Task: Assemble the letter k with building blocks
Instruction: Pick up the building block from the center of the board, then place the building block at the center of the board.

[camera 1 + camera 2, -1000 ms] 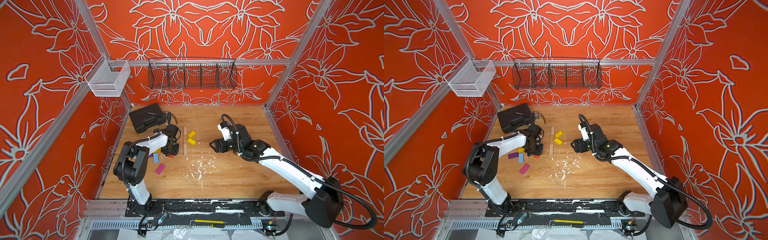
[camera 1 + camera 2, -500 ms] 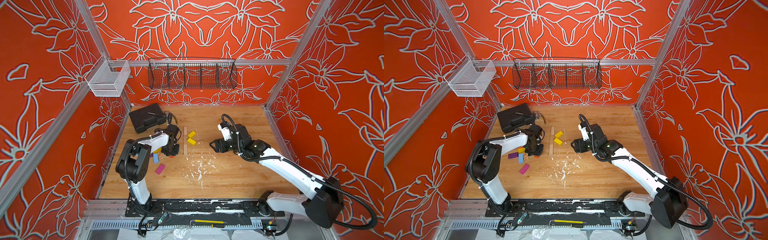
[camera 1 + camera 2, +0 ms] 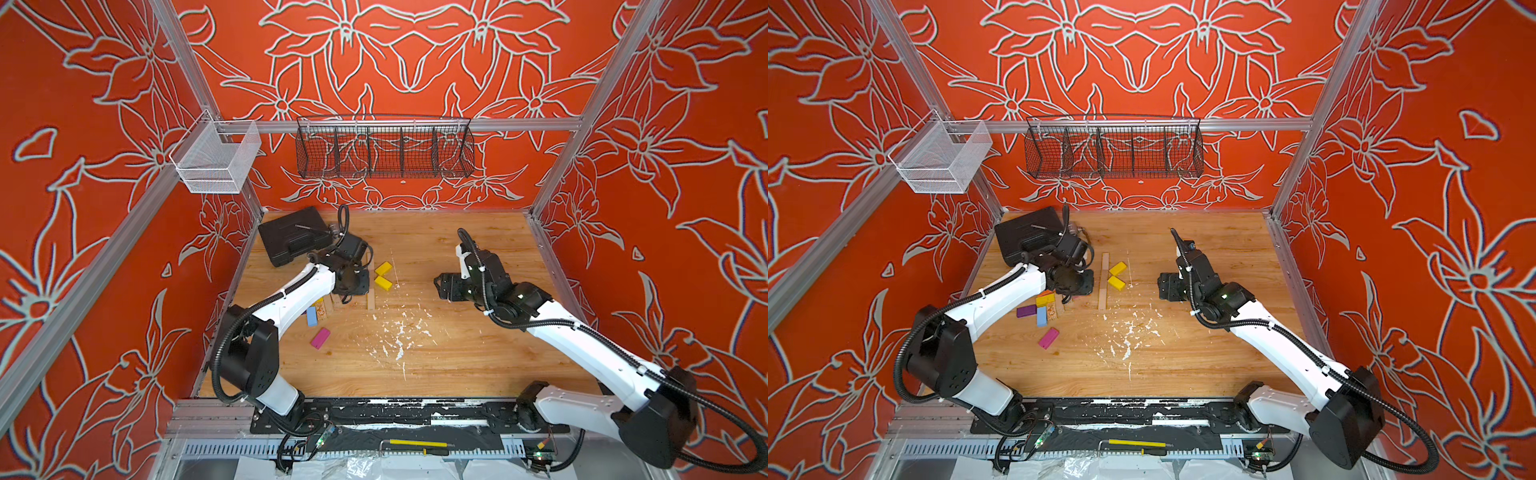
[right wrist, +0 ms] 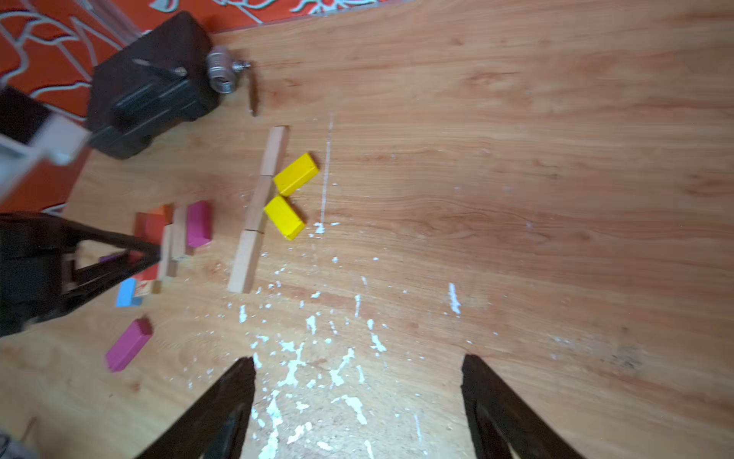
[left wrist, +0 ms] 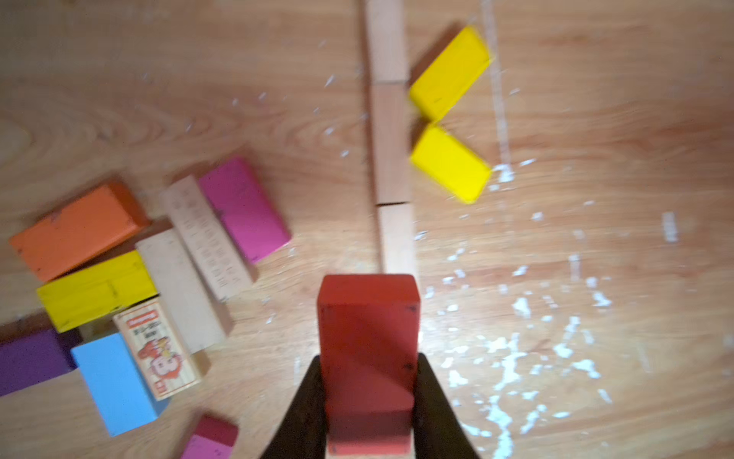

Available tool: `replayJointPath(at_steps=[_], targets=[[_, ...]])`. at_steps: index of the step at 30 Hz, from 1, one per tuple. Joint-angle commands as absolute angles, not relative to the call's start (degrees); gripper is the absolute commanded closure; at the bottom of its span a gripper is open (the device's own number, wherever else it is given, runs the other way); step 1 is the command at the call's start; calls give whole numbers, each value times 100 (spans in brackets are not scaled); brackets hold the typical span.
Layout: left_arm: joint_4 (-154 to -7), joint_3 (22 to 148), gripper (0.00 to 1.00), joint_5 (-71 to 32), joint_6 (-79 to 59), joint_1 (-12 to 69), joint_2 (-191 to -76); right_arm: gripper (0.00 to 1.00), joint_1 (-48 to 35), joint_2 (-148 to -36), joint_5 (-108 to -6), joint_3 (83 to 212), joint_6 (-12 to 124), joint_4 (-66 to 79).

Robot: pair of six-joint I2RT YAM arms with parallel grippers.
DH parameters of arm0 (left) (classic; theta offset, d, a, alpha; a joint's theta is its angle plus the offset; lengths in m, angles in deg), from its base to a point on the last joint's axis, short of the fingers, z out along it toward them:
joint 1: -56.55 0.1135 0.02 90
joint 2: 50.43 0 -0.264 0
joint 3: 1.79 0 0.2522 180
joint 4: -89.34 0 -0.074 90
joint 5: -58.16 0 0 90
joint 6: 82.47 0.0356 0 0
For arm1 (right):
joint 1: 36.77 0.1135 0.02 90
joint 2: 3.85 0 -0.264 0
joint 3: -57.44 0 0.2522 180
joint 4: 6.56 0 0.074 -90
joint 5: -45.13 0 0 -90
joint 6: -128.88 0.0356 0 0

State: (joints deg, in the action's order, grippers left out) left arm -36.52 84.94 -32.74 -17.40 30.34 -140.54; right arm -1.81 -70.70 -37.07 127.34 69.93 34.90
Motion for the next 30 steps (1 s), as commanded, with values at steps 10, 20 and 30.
replayJointPath(at_steps=[10, 20, 30], targets=[[-3017, 11200, 82, -3963, -2496, 2098, -16210, 16, -240, -7028, -2421, 12863, 7918, 4683], [-1746, 14165, 82, -4308, -2266, 2094, -18669, 15, -249, -6367, -2424, 12435, 7888, 4565], [-1655, 15190, 82, -4150, -2373, 2212, -19707, 13, -254, -5989, -2355, 12190, 7886, 4465]])
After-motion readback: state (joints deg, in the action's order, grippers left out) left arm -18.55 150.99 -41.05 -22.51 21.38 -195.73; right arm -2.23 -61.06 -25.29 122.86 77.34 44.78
